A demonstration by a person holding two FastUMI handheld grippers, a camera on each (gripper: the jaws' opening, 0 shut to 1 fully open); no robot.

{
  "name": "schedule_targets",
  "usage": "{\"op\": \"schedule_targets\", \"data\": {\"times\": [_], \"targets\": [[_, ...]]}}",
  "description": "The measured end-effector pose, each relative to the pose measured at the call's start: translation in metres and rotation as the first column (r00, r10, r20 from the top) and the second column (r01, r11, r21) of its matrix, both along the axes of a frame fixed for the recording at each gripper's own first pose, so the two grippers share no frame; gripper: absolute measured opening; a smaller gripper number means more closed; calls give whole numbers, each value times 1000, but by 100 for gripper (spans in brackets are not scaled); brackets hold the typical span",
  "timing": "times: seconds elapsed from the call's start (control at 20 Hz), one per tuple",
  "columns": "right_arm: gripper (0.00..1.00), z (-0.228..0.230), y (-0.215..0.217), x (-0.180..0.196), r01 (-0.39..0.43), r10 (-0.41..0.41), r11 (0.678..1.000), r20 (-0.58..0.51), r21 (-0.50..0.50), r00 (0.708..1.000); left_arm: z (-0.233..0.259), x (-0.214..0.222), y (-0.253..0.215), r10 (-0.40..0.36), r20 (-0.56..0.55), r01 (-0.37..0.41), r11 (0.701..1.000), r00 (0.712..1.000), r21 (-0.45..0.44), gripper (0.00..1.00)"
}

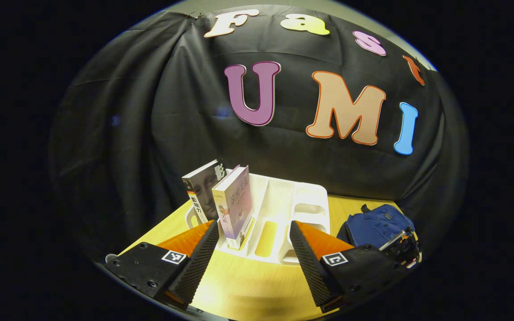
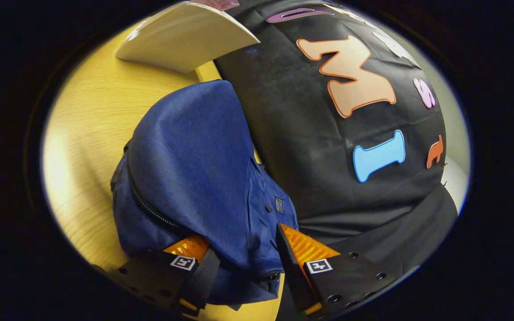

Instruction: Open the schoolbag, grab two books from the bookshelf and put them into the schoolbag.

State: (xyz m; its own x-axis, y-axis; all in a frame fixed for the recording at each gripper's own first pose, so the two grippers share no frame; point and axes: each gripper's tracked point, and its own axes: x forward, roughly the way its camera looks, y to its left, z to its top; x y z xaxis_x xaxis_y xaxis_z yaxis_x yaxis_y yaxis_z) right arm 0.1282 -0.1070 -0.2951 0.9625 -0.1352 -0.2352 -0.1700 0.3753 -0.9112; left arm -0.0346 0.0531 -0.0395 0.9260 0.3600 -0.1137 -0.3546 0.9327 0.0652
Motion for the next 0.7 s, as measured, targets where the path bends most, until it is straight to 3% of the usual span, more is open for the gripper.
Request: {"op": "schedule_targets", "data": {"times": [0.05, 0.2, 0.25, 0.4, 0.5, 0.65, 0.7], "targets": [[74, 0, 1, 2, -2, 2, 1000, 5, 2, 1000, 0, -1, -1, 2, -2, -2, 1000, 1000, 0, 95], [57, -8, 4, 8, 4, -4, 1000, -11, -8, 1000, -3, -2, 0, 9, -6, -9, 1000, 1000, -4, 90], [51, -10, 6, 13, 4, -4, 1000, -11, -8, 1000, -3, -2, 1, 12, -8, -12, 1000, 1000, -6, 95], [33, -6, 6, 18, 19, -19, 1000, 11, -11, 1000, -4, -3, 7, 33, -8, -33, 999, 999, -10, 94], [11, -3, 7, 14, 20, -20, 1000, 13, -5, 1000, -2, -2, 13, 46, -7, -46, 999, 999, -4, 94], [17, 4, 4, 12, 37, -38, 999, 2, 22, 999, -3, 0, 26, 62, -25, -62, 998, 998, 16, 94], [14, 9, 3, 13, 43, -43, 999, 7, 27, 999, -2, 1, 31, 70, -35, -69, 997, 997, 22, 94]]}}
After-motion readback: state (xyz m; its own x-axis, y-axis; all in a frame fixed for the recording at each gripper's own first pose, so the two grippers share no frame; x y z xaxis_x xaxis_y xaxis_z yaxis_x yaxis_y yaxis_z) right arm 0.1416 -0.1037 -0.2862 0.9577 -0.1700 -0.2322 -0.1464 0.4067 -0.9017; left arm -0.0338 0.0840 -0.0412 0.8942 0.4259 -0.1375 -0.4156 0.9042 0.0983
